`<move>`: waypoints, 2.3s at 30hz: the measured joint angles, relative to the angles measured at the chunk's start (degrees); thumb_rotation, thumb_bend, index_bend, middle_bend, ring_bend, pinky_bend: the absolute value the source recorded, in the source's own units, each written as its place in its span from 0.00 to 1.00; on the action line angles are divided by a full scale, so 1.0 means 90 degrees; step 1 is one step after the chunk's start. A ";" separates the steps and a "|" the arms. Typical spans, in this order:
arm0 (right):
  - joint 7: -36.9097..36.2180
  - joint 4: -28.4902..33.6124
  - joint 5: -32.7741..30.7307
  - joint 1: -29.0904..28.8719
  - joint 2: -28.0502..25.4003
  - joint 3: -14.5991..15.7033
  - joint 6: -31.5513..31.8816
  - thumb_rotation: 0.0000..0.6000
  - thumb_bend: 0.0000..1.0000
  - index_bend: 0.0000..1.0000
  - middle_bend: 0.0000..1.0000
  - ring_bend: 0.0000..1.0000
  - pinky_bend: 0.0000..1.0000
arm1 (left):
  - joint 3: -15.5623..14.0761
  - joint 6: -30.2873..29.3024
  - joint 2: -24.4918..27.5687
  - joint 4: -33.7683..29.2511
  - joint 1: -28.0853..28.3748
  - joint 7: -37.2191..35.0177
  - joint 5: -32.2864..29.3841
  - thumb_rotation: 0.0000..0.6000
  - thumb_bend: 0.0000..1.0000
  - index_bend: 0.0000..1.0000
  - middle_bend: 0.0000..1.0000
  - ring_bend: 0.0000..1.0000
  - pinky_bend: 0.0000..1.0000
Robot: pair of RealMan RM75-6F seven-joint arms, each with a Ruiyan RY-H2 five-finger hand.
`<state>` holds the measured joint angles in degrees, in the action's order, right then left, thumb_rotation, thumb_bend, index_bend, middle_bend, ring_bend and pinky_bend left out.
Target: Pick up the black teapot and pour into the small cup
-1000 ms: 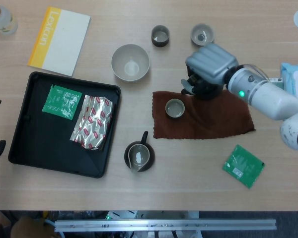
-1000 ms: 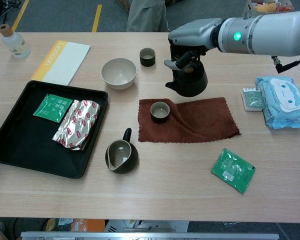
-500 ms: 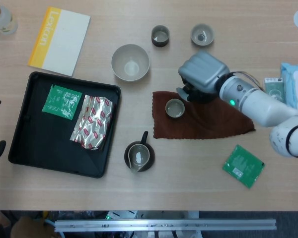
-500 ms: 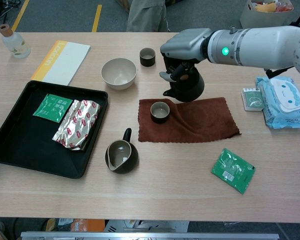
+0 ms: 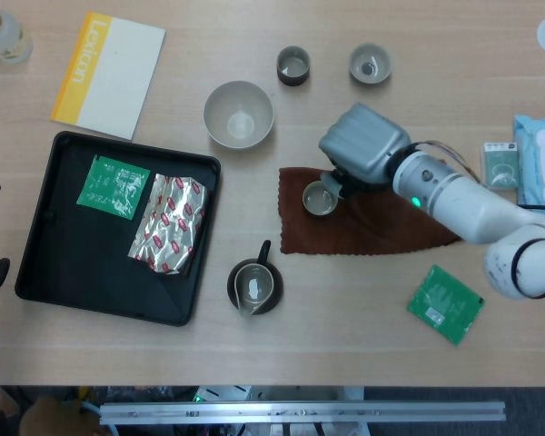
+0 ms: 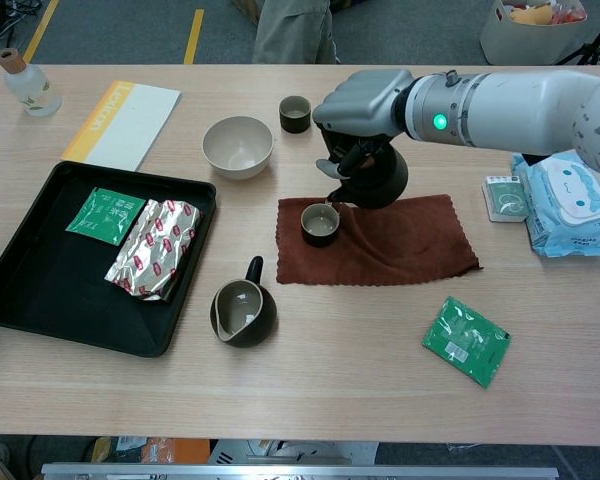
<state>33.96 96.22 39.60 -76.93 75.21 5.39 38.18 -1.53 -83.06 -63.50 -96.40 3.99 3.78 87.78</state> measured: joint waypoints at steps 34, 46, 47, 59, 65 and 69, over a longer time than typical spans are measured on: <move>0.0632 0.0148 -0.0662 -0.0399 0.0152 0.0266 0.0320 0.69 0.70 0.93 0.89 0.93 0.41 | -0.0010 -0.0031 -0.0077 0.0173 -0.0056 -0.0126 0.0010 1.00 0.29 0.11 0.18 0.16 0.17; 0.0102 0.0100 -0.0520 -0.0078 0.0215 0.0074 0.0445 0.69 0.67 0.93 0.88 0.92 0.41 | -0.0008 -0.0012 -0.0081 0.0176 -0.0055 -0.0120 -0.0001 1.00 0.29 0.11 0.18 0.16 0.17; 0.0032 0.0093 -0.0477 -0.0030 0.0211 0.0050 0.0449 0.69 0.67 0.93 0.88 0.92 0.41 | -0.0007 -0.0011 -0.0079 0.0169 -0.0054 -0.0114 0.0000 1.00 0.29 0.11 0.18 0.16 0.17; -0.1395 0.0197 0.0223 0.0711 -0.0126 -0.0384 0.0265 0.69 0.65 0.91 0.84 0.87 0.41 | 0.0011 0.0017 -0.0069 0.0114 -0.0021 -0.0047 0.0007 1.00 0.29 0.11 0.18 0.16 0.17; -0.2269 0.0332 0.0837 0.1315 -0.0576 -0.0529 0.0185 0.69 0.64 0.89 0.82 0.84 0.41 | 0.0036 0.0053 -0.0075 0.0133 0.0009 -0.0066 -0.0020 1.00 0.29 0.11 0.18 0.16 0.17; -0.2895 0.0347 0.1126 0.1686 -0.0809 -0.0583 0.0033 0.69 0.64 0.88 0.81 0.82 0.41 | 0.0036 0.0100 -0.0100 0.0152 0.0038 -0.0077 -0.0015 1.00 0.29 0.11 0.19 0.16 0.17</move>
<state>7.91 99.34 49.73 -61.76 67.93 0.15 38.48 -1.21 -82.15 -64.40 -95.03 4.34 3.09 87.64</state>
